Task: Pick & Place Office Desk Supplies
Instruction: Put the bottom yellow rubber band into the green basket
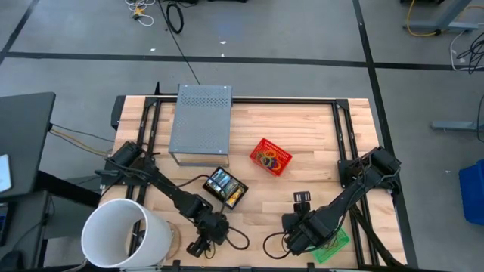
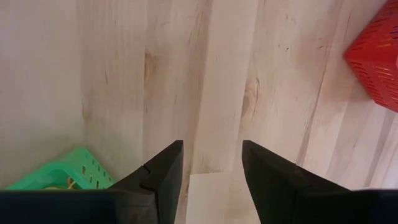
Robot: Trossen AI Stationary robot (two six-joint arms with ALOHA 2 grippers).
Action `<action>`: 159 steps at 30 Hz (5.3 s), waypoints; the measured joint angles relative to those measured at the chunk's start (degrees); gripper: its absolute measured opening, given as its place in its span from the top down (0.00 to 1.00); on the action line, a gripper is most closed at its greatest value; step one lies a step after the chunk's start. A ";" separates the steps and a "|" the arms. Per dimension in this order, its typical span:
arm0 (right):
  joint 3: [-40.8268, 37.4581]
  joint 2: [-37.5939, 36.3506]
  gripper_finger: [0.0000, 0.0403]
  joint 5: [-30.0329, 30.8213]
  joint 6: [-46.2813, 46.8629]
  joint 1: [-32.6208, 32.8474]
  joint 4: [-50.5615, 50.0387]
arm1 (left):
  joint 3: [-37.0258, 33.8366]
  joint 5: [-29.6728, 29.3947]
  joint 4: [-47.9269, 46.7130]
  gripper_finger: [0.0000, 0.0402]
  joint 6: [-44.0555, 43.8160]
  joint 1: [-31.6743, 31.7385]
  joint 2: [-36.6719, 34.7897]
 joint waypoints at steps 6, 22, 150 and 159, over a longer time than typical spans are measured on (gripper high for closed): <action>0.00 0.00 0.57 0.01 0.16 0.01 0.00 | 0.02 -5.97 0.15 0.58 -0.30 -1.14 0.27; 0.02 0.00 0.57 0.02 0.15 0.00 0.20 | -0.03 -17.07 2.89 0.66 0.48 -3.49 1.99; 0.02 0.17 0.43 2.82 -13.44 -3.80 24.72 | 8.74 -22.81 -5.64 0.54 9.66 11.54 4.84; 0.02 0.17 0.43 3.72 -13.42 -3.81 24.79 | 8.78 -25.87 -3.62 0.89 9.13 11.02 7.34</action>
